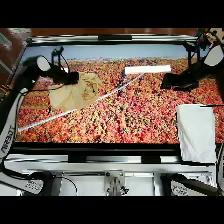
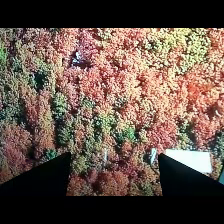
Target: Fold the shirts.
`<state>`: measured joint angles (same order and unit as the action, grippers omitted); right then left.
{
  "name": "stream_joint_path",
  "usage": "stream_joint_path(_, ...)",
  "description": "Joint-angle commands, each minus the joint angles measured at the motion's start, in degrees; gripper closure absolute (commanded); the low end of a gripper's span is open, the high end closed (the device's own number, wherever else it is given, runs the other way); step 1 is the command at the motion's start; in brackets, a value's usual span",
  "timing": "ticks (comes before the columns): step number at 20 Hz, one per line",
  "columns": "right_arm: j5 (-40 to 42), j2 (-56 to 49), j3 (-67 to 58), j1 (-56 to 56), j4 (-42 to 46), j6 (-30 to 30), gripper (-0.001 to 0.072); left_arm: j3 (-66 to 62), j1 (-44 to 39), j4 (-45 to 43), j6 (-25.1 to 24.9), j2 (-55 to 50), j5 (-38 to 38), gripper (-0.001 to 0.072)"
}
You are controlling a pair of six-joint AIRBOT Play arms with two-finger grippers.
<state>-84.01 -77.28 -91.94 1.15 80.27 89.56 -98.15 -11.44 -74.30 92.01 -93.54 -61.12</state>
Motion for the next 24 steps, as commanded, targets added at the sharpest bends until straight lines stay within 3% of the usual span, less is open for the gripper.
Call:
stream_joint_path(1, -3.1, 5.35, -4.59, -0.02, 8.39, -1.77, 0.0044, -6.32, -4.55, 1.51, -2.43, 11.63, -0.87, 0.0673)
stream_joint_path(5, -2.27, 15.54, -11.13, -0.02, 17.51, -1.07, 0.0044, -6.47, -14.73, 1.49, -2.16, 23.93, -3.28, 0.0673)
stream_joint_path(8, -1.7, 22.75, -11.91, -0.02, 19.02, 1.36, 0.0044, -5.9, -22.03, 0.96, -0.87, 25.03, -9.77, 0.0672)
stream_joint_path(12, -11.3, 25.22, -11.8, 0.04, 16.09, 1.6, 0.0044, 4.66, -26.64, -9.81, 2.6, 24.94, -20.24, 0.0672)
stream_joint_path(16, -17.44, 23.12, -7.23, 0.04, 3.06, -1.44, 0.0044, 21.27, -26.69, -16.57, 6.56, 24.9, -18.21, 0.0671)
stream_joint_path(17, -16.24, 22.67, -4.13, 0.04, -1.62, -2.01, 0.0044, 24.0, -26.77, -15.65, 7.34, 24.9, -18.4, 0.0613)
stream_joint_path(19, -11.98, 21.73, 3.06, 0.04, -7.91, -3.89, 0.0043, 24.65, -26.77, -14.34, 8.41, 25.09, -20.31, 0.008)
stream_joint_path(20, -9.55, 21.16, 6.71, 0.04, -9.01, -4.5, 0.0043, 23.58, -26.64, -14.97, 8.59, 25.49, -21.29, 0.0013)
stream_joint_path(24, -4.57, 16.44, 19.91, 0.04, -9.81, -4.85, 0.0043, 20.13, -23.5, -17.22, 8.61, 28.7, -26.69, 0.0026)
